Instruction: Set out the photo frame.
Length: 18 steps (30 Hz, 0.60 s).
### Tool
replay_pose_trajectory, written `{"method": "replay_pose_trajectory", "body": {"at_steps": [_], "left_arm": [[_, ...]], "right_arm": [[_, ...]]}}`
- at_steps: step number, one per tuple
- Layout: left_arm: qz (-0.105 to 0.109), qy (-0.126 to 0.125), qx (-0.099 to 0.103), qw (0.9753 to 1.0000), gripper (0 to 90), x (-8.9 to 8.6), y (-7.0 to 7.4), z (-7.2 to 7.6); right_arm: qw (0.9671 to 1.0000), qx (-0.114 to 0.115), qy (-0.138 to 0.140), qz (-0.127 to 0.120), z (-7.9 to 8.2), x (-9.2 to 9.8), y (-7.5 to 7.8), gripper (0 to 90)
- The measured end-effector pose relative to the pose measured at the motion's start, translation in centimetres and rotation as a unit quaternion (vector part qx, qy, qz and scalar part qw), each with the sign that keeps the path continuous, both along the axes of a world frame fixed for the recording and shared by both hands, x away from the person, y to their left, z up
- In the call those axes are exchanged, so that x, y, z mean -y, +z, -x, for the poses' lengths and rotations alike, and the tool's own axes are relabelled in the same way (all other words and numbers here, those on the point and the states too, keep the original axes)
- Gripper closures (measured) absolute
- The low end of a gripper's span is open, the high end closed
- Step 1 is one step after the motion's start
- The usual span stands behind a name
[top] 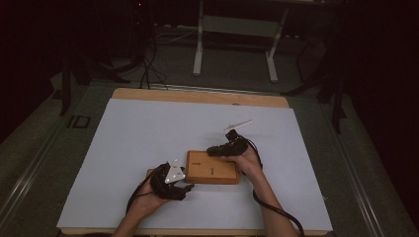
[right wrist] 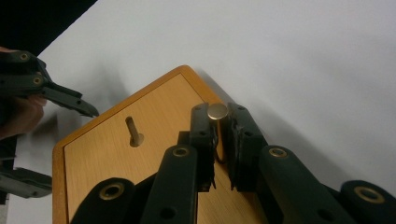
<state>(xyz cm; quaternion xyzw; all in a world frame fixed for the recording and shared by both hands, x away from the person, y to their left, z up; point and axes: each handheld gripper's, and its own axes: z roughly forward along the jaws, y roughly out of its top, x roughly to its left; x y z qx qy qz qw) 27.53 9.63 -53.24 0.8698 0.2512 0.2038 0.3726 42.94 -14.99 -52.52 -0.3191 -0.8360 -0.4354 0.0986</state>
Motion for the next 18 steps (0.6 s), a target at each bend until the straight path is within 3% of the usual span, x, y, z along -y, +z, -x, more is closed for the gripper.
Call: {"method": "replay_pose_trajectory", "body": {"at_steps": [3,10,13,16,18], "left_arm": [[-0.013,0.010,0.012,0.9998,28.5,0.3,-0.4,-0.4],[-0.021,0.020,0.033,0.9990,25.0,0.7,-0.7,-0.9],[-0.026,0.020,0.040,0.9987,24.4,1.1,-0.9,-1.3],[-0.037,0.016,0.061,0.9973,24.4,1.5,-1.0,-1.4],[-0.032,0.015,0.069,0.9970,24.7,1.5,-0.8,-1.3]], "right_arm": [[1.0000,-0.005,0.000,0.001,-0.2,0.0,0.0,81.9],[0.9998,-0.020,0.000,0.004,-0.5,0.0,0.1,82.0],[0.9995,-0.030,-0.002,0.010,-0.7,-0.2,0.3,82.3],[0.9994,-0.030,-0.003,0.016,-0.8,-0.3,0.4,82.9],[0.9992,-0.028,-0.004,0.029,-0.8,-0.5,0.7,83.7]]}}
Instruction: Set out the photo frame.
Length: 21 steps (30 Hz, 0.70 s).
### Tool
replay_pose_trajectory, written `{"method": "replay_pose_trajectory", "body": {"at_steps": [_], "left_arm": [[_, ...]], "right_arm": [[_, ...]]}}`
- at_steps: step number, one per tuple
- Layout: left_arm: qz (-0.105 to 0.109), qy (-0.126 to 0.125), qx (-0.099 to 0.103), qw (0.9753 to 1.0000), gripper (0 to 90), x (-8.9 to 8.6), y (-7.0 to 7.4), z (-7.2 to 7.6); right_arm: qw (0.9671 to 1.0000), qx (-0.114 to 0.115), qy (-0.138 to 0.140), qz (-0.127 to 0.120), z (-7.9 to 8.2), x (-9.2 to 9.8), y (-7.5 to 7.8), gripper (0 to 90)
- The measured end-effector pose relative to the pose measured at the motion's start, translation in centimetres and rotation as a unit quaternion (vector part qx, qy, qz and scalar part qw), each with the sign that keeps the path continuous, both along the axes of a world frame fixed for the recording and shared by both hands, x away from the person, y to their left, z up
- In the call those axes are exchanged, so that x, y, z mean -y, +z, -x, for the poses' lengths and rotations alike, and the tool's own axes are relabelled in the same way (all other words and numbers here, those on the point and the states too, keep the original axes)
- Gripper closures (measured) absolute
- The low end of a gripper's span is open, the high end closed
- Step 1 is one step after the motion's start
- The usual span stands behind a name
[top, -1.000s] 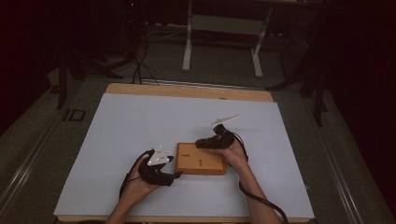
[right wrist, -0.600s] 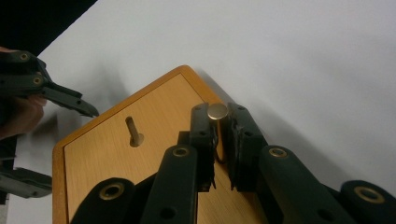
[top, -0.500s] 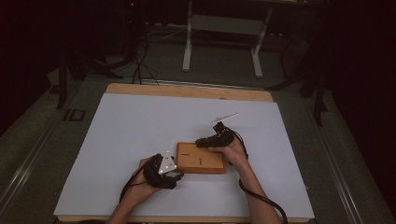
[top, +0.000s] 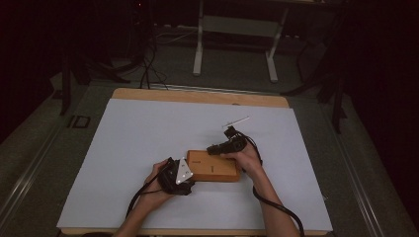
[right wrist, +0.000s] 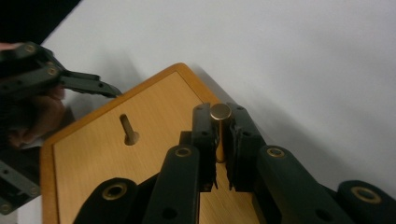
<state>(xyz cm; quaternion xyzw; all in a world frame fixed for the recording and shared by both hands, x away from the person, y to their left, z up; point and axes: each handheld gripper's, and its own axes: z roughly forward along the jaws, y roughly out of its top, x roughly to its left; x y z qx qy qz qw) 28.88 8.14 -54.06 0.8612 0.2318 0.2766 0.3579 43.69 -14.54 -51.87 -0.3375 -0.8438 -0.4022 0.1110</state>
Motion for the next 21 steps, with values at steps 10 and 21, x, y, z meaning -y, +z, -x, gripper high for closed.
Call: {"method": "replay_pose_trajectory", "body": {"at_steps": [10,21], "left_arm": [[0.031,-0.012,0.019,0.9993,29.0,-0.6,1.1,0.2],[0.032,-0.058,0.028,0.9974,35.0,0.6,1.5,1.1]], "right_arm": [[0.9995,0.007,0.021,0.022,0.3,-0.5,0.5,84.3],[0.9974,0.003,0.061,0.038,0.7,-1.0,0.7,83.5]]}}
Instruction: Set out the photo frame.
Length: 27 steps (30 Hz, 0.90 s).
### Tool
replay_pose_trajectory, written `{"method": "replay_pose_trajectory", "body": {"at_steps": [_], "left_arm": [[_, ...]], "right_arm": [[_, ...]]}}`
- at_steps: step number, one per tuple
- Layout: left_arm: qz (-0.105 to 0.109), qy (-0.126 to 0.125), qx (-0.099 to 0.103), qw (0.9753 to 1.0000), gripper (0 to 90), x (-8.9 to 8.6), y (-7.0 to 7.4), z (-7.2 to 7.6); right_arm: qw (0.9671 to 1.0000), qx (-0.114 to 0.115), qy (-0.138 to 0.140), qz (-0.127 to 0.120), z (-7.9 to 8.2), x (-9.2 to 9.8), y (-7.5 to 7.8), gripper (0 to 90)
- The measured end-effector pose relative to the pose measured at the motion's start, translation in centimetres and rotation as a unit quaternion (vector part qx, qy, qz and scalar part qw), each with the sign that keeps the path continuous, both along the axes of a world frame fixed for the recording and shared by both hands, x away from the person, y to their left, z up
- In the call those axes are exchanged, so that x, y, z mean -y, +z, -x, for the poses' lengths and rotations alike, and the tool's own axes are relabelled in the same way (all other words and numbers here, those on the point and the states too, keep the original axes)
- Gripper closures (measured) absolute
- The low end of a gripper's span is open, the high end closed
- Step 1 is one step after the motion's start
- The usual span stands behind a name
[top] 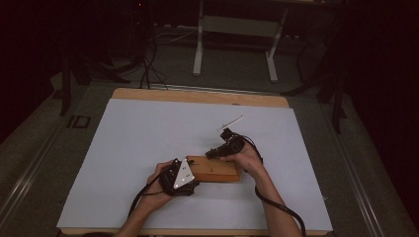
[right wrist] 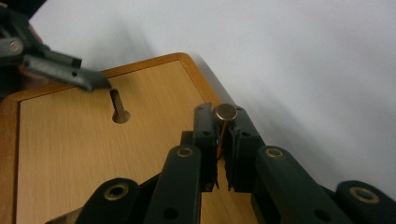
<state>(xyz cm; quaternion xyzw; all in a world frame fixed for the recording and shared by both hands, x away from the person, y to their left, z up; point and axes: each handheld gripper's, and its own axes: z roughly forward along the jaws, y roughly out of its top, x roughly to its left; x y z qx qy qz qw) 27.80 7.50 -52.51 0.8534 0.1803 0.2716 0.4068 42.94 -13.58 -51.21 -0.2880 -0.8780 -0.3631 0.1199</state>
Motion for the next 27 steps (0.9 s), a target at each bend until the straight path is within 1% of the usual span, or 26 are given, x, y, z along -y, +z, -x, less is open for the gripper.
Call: {"method": "replay_pose_trajectory", "body": {"at_steps": [3,5,6,9,11,13,17,18,20,22,24,25,27], "left_arm": [[0.012,0.006,0.001,0.9999,36.4,-0.3,0.2,-0.1],[0.026,0.005,-0.006,0.9996,37.9,-0.6,0.4,-0.3],[0.030,0.005,-0.007,0.9995,38.0,-0.6,0.5,-0.3],[0.030,0.006,-0.006,0.9995,38.5,-0.6,0.5,-0.3],[0.031,0.007,-0.007,0.9995,38.9,-0.6,0.6,-0.3],[0.035,0.008,-0.008,0.9993,39.4,-0.6,0.7,-0.4],[0.042,0.011,-0.010,0.9990,40.0,-0.5,0.8,-0.5],[0.042,0.011,-0.011,0.9990,40.1,-0.6,0.9,-0.6],[0.043,0.013,-0.011,0.9989,40.3,-0.6,0.9,-0.6],[0.043,0.014,-0.013,0.9989,40.6,-0.6,1.0,-0.7],[0.045,0.014,-0.017,0.9987,40.5,-0.6,1.0,-0.8],[0.046,0.015,-0.017,0.9987,40.5,-0.6,1.1,-0.9],[0.048,0.016,-0.019,0.9986,40.5,-0.6,1.1,-0.9]], "right_arm": [[0.9999,0.014,-0.003,0.008,0.3,0.0,0.2,80.7],[0.9996,0.025,-0.005,0.008,0.4,0.0,0.3,76.6],[0.9996,0.026,-0.005,0.007,0.5,0.1,0.3,74.1],[0.9993,0.038,-0.003,0.002,0.8,0.3,0.5,67.8],[0.9990,0.044,-0.008,0.001,1.1,0.5,0.6,64.2],[0.9986,0.051,-0.012,-0.002,1.4,0.9,0.8,62.6],[0.9966,0.079,-0.024,0.000,2.3,1.6,1.1,60.9],[0.9952,0.094,-0.025,0.003,2.6,1.8,1.3,60.6],[0.9935,0.110,-0.032,0.004,3.0,2.2,1.6,60.2],[0.9909,0.129,-0.040,0.003,3.4,2.7,2.1,59.6],[0.9876,0.150,-0.047,-0.004,3.8,3.2,2.5,57.7],[0.9857,0.160,-0.051,-0.011,4.0,3.5,2.7,57.5],[0.9829,0.173,-0.060,-0.020,4.4,4.0,3.1,57.5]]}}
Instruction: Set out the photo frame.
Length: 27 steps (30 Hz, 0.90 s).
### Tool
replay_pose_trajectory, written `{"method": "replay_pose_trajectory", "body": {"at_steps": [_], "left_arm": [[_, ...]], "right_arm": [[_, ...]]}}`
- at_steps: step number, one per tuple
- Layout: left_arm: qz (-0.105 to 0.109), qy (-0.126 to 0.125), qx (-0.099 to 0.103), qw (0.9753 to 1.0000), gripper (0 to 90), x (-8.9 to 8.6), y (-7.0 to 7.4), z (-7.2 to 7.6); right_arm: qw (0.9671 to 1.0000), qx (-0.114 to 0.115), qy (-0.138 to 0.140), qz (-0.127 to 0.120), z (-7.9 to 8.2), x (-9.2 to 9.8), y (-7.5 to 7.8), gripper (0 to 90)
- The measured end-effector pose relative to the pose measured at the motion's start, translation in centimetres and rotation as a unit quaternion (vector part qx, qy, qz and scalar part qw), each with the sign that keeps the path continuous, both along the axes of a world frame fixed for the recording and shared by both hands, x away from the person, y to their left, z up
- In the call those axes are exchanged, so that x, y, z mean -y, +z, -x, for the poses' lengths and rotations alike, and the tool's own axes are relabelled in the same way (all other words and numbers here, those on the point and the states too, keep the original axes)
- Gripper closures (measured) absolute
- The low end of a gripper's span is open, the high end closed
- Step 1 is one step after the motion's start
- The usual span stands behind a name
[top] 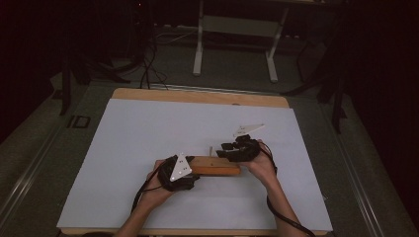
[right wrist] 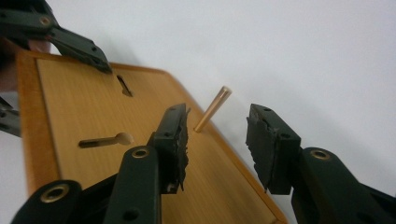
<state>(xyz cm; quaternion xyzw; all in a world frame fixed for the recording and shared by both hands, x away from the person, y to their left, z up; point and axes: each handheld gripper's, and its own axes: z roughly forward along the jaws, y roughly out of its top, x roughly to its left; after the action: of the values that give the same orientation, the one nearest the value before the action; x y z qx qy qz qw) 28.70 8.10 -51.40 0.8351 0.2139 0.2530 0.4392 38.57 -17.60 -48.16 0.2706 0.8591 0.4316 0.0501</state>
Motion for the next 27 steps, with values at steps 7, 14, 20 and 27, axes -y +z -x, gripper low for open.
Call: {"method": "replay_pose_trajectory", "body": {"at_steps": [7,14,20,27], "left_arm": [[0.016,0.010,-0.012,0.9997,41.0,0.0,0.4,-0.3],[0.027,0.015,-0.020,0.9993,41.7,-0.2,0.6,-0.7],[0.028,0.022,-0.022,0.9991,41.6,-0.4,0.8,-1.1],[0.031,0.026,-0.023,0.9989,41.7,-0.5,0.8,-1.3]], "right_arm": [[0.9984,0.048,-0.030,0.000,1.4,1.8,0.6,57.8],[0.9955,0.082,-0.044,0.014,2.6,2.8,0.6,58.1],[0.9949,0.089,-0.047,0.001,3.2,4.0,0.5,59.8],[0.9942,0.089,-0.061,0.000,3.5,5.6,0.0,59.5]]}}
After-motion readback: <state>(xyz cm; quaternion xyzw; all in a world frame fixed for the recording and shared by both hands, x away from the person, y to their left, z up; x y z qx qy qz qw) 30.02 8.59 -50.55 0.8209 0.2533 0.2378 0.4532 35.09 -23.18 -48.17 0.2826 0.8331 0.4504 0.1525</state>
